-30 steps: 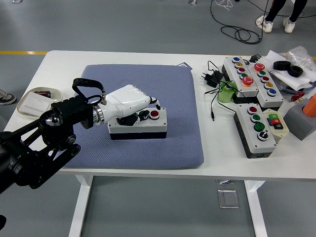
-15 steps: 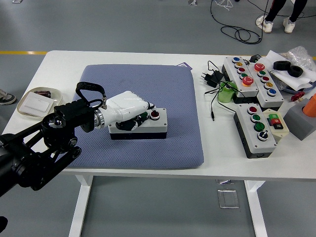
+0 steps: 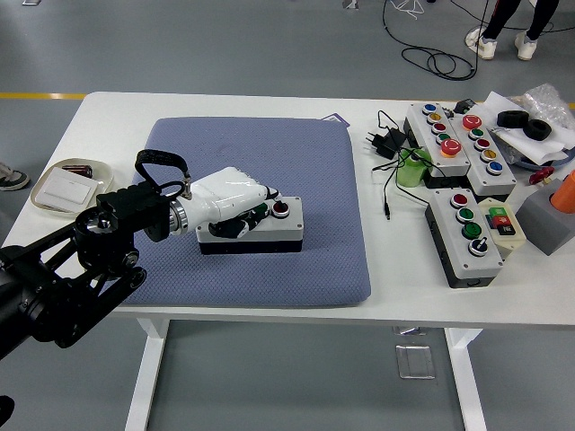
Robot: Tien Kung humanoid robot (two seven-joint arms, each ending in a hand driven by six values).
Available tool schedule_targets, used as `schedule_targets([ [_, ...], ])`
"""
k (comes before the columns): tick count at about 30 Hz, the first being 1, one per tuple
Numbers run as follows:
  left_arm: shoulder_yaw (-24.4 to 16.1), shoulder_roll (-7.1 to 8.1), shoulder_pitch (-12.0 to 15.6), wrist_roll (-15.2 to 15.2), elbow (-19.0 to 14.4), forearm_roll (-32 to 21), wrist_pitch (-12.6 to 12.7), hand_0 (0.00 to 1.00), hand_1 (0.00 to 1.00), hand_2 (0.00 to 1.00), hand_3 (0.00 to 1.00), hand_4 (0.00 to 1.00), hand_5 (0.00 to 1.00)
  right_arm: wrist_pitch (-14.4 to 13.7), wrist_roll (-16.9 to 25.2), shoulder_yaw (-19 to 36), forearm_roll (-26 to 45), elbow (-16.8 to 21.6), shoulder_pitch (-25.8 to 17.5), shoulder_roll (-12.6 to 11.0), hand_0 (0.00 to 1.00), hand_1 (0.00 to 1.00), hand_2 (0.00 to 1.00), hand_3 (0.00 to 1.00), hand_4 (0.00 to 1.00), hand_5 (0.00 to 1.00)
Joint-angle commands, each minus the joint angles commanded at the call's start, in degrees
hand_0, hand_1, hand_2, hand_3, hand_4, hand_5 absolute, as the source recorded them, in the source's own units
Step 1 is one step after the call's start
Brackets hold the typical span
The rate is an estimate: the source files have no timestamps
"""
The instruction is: Pick up the button,place it on the desk,press the button,press the button
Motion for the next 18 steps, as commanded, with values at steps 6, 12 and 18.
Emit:
schedule_targets([
  [6, -3.0, 0.57, 0.0, -0.2, -1.4, 0.0, -1.8, 0.032, 0.002, 0.012, 0.739, 0.224, 0.002, 0.0, 0.0, -0.2, 0.3, 0.0, 0.1, 0.0, 0.668, 0.661, 0.719, 0.603, 0.383, 0.232],
  [12, -3.6, 1.37, 0.3, -0.3, -1.5, 0.0, -3.5, 0.032, 0.002, 0.012, 0.733, 0.223, 0.002, 0.0, 0.0, -0.2, 0.4, 0.0, 0.2, 0.0, 0.668, 0.660, 0.719, 0.603, 0.384, 0.231],
  [18, -4.1, 1.54, 0.9, -0.5, -2.0, 0.0, -5.0, 0.031, 0.002, 0.011, 0.723, 0.222, 0.002, -0.1, 0.0, 0.0, 0.4, 0.0, 0.1, 0.0, 0.668, 0.661, 0.720, 0.603, 0.384, 0.232],
])
